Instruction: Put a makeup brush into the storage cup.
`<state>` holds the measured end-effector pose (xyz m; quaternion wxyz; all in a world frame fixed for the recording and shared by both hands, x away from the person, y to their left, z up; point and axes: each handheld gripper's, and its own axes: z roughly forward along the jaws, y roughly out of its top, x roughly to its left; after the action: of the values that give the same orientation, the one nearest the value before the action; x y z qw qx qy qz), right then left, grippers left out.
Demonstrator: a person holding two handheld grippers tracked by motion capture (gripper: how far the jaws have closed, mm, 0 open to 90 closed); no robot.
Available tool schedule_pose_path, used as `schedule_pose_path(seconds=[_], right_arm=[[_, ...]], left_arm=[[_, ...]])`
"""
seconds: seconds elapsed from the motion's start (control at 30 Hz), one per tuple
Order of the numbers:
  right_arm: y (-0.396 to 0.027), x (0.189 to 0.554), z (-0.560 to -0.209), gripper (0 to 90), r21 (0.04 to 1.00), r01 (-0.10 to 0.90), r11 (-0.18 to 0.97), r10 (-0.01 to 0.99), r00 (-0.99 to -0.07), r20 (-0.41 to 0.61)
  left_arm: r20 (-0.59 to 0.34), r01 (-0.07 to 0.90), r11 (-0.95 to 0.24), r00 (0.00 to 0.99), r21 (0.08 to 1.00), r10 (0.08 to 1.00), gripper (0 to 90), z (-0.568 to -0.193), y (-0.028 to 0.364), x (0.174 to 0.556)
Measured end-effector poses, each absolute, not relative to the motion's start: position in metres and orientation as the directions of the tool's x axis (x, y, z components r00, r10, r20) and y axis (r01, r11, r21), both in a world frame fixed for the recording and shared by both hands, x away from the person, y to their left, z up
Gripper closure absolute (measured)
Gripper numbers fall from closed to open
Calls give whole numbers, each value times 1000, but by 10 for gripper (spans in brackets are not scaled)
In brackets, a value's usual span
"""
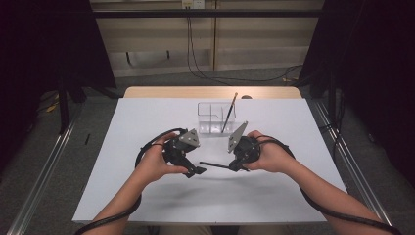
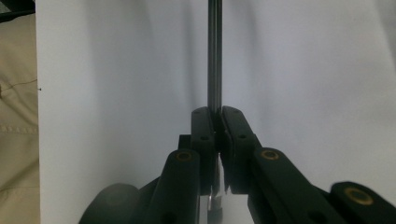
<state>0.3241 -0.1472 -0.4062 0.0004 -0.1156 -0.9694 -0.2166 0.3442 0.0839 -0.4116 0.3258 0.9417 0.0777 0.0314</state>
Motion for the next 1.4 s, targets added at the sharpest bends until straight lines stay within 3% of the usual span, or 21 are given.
schedule_pose_path(seconds=[0.43, 1.23, 1.4], right_arm=[[-144, 322, -402, 845, 416, 211, 885, 210, -977, 48], [-141, 322, -397, 844, 431, 164, 887, 166, -986, 33], [-140, 321, -396, 844, 424, 143, 894, 149, -989, 20]], left_arm=[[9, 112, -841, 990, 530, 138, 310, -412, 69, 348], [-150, 160, -877, 983, 452, 102, 802, -419, 63, 349], [-167, 155, -884, 982, 440, 89, 812, -422, 62, 349]])
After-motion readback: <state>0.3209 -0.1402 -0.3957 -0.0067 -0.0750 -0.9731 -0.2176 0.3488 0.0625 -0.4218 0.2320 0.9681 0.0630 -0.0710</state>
